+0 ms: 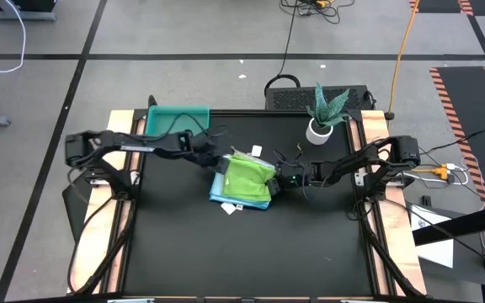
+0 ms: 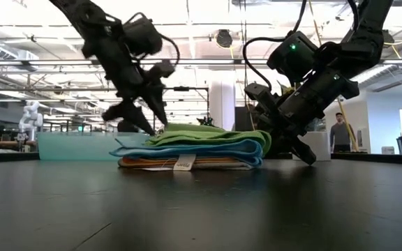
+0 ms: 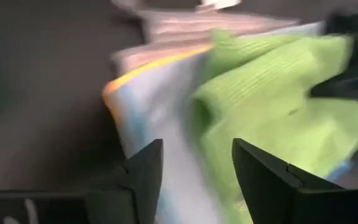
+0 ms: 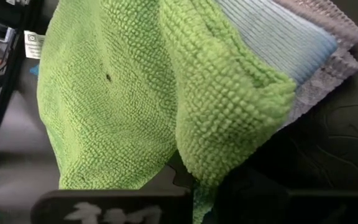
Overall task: Fold microfiber towels
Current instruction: Put the stack of folded microfiber towels in the blue bin
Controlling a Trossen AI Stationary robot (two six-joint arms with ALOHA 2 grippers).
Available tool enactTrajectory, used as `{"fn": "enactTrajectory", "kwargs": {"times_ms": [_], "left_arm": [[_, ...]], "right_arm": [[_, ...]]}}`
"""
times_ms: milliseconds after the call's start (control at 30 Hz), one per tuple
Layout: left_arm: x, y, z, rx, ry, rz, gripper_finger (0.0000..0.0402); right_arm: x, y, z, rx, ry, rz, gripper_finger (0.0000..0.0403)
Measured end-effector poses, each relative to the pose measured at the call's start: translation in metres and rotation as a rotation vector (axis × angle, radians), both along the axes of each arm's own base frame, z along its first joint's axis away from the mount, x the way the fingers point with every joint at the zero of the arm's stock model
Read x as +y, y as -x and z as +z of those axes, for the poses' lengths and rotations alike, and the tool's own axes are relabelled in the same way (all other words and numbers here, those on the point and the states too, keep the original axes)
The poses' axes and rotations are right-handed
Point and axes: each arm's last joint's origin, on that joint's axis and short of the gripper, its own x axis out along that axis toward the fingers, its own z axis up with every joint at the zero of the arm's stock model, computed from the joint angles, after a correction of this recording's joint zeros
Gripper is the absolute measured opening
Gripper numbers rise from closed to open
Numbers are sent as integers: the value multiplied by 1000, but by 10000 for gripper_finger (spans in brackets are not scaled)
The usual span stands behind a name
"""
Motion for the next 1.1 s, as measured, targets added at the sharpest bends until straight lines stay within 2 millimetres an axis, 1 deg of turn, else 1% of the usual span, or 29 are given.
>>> {"fn": "enactTrajectory", "kwargs": {"times_ms": [67,167,233,400,533,633,733,833,933,1033,1100], "left_arm": [[-3,12,8,47,-15,25,187],[-5,19,18,46,-18,36,179],[-6,22,17,77,-21,19,178],[-5,16,9,67,3,-45,177],[-4,13,6,28,95,-146,177],[-4,16,3,60,120,-142,177],[-3,13,1,52,108,-156,177],[-2,17,-3,107,105,-123,180],[1,16,-5,123,88,-71,202],[1,16,-5,132,93,-8,241],[2,15,-9,143,116,35,267]], "right_arm": [[0,0,0,-4,-1,0,12],[0,-1,1,-8,-2,-1,12],[0,-1,1,-11,0,2,12],[0,-3,3,-35,6,10,12],[0,-4,4,-51,12,16,12],[0,-4,4,-58,20,25,12],[0,-4,4,-60,22,28,14],[1,-4,4,-62,10,44,14],[1,-5,4,-62,13,52,14],[1,-5,4,-62,12,53,14],[1,-5,4,-62,12,53,14]]}}
